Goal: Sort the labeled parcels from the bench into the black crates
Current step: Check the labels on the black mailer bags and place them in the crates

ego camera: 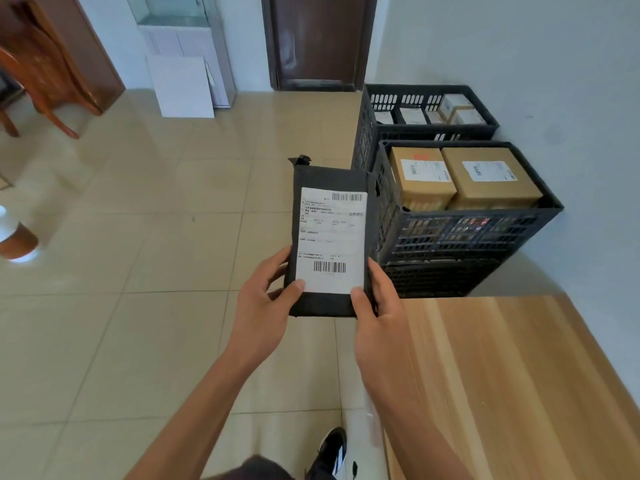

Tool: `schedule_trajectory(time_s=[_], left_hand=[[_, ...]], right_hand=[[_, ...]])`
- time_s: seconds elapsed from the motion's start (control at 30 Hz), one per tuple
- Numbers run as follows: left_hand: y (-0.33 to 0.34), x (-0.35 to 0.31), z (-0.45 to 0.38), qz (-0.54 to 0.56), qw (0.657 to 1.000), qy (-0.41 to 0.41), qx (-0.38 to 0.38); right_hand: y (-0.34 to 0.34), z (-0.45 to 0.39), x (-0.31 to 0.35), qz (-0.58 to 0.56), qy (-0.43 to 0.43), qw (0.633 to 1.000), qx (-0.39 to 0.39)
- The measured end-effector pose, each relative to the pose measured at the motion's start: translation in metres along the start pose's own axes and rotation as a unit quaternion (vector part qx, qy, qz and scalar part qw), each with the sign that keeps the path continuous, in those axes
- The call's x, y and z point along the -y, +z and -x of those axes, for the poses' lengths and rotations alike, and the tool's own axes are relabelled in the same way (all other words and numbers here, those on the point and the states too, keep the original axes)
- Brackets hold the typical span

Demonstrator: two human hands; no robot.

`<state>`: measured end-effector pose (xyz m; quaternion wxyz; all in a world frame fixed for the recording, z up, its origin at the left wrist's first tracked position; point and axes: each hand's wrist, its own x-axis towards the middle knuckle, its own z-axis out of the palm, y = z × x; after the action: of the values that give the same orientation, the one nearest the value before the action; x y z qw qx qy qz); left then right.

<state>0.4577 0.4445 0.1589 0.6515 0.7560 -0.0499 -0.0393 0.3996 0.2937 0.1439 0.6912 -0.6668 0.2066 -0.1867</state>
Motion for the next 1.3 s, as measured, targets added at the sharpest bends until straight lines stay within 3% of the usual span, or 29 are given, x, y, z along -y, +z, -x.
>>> schedule_trajectory(time_s=[0.5,0.77,1.3], left_hand=[[0.0,0.024,-0.202,0.022,0.998,-0.052,0.014],[-0.017,0.016,-0.338,0.04,0.996,-0.025,0.076],[0.053,0.013,-0.542,-0.029,0.985,-0.029,0.17]], right_hand=[[0.085,-0.178,-0.003,0.033,0.017,0.999,-0.005],[0.147,-0.278,0.004,0.049,-0.002,0.998,-0.046],[0.17,-0.459,-0.007,0.02,0.035,0.989,-0.139]])
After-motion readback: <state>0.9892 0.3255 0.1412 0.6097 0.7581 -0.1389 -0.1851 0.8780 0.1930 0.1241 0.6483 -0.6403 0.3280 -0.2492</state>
